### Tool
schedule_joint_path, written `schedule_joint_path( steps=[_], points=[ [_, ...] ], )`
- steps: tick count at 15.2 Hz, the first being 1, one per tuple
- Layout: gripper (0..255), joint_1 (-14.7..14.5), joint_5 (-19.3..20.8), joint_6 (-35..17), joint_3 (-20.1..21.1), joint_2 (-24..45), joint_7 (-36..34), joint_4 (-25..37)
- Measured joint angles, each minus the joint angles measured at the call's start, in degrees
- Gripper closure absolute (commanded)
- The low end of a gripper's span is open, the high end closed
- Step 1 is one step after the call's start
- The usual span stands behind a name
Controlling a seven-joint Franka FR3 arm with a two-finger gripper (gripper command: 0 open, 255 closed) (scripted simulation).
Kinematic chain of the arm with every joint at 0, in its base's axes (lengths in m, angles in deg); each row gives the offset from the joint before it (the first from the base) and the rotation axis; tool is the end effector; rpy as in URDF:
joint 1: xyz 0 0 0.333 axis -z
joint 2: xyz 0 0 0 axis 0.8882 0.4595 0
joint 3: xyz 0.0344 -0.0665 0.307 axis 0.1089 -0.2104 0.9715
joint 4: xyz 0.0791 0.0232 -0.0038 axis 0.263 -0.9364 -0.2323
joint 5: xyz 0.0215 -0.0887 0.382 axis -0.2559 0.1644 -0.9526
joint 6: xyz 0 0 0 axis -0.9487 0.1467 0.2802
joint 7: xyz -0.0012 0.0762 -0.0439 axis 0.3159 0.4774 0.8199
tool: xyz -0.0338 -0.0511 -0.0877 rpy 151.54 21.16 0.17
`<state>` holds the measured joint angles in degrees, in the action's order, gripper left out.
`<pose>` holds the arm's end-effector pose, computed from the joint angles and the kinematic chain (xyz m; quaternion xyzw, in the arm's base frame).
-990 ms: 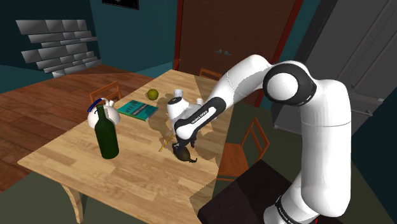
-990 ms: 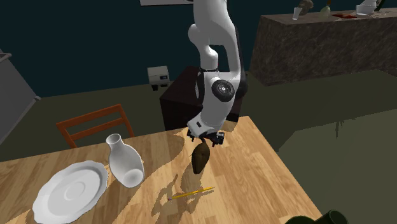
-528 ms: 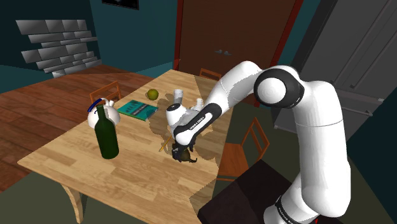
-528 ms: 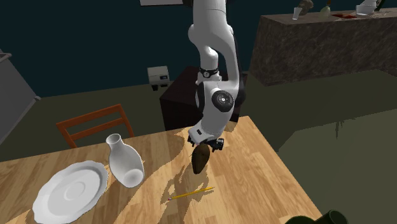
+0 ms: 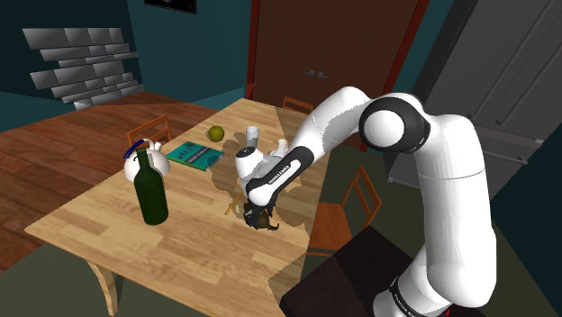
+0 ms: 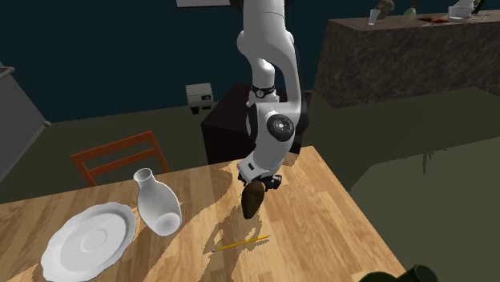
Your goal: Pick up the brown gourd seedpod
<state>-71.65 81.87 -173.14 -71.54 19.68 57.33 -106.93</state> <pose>0.5484 0.1554 0.1408 0.9886 0.0640 -0.0902 0.1019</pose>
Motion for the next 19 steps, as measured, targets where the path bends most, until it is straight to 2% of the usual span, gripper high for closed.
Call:
schedule_joint_path(
  steps=[7, 19],
  points=[
    [255, 0.31, -0.53, 1.31, 0.35, -2.05, 0.57, -0.67],
    [255, 1.07, -2.81, 7.66, 1.66, -9.19, 2.74, -1.25]
  ],
)
